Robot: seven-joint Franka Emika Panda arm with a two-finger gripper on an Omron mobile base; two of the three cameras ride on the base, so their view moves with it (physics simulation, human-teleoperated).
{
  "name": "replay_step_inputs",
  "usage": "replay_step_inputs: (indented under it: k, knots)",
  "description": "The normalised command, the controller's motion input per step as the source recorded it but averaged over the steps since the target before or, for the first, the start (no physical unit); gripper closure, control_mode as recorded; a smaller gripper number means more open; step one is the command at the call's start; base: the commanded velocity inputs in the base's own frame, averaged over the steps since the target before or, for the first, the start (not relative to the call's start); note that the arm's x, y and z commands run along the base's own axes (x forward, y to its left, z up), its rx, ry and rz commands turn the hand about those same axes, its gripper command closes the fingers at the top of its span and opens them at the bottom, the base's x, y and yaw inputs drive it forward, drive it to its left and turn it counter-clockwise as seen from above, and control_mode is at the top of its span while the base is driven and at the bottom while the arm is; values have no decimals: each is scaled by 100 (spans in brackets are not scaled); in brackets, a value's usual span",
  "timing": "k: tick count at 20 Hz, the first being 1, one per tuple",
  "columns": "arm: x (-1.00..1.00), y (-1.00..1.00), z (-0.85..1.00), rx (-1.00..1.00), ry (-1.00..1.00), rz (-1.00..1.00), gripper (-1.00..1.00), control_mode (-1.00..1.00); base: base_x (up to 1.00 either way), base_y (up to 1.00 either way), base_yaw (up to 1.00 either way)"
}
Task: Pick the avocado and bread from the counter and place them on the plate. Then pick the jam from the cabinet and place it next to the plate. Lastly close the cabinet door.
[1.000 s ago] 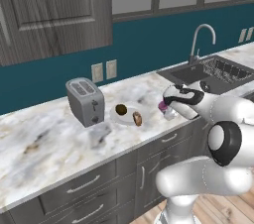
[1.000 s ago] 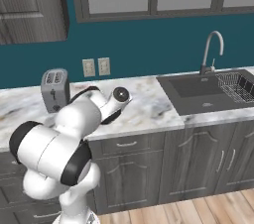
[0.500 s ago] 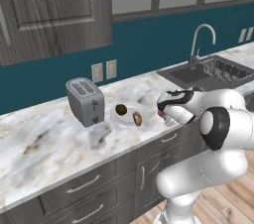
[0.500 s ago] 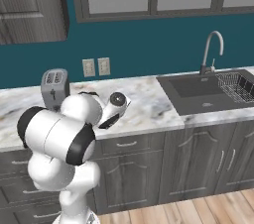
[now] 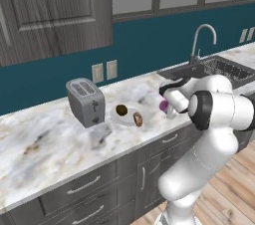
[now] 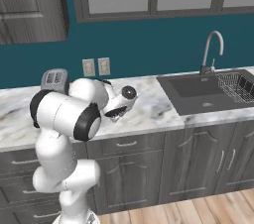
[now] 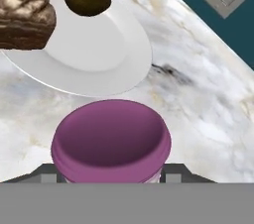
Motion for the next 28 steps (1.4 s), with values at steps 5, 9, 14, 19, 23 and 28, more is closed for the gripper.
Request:
replay_step_inputs:
  k: [5,9,14,19,23,28]
  knots:
    - [19,0,-29,7,0,11,100,-100,0,0,0]
    - [17,0,-34,9,0,11,100,-100,0,0,0]
    - [23,4,-14,13,0,7,100,-100,0,0,0]
    - [32,7,-2,12,0,4,100,-100,0,0,0]
    - [41,11,0,14,0,1,100,-100,0,0,0]
    - [39,20,-14,10,0,1,100,-100,0,0,0]
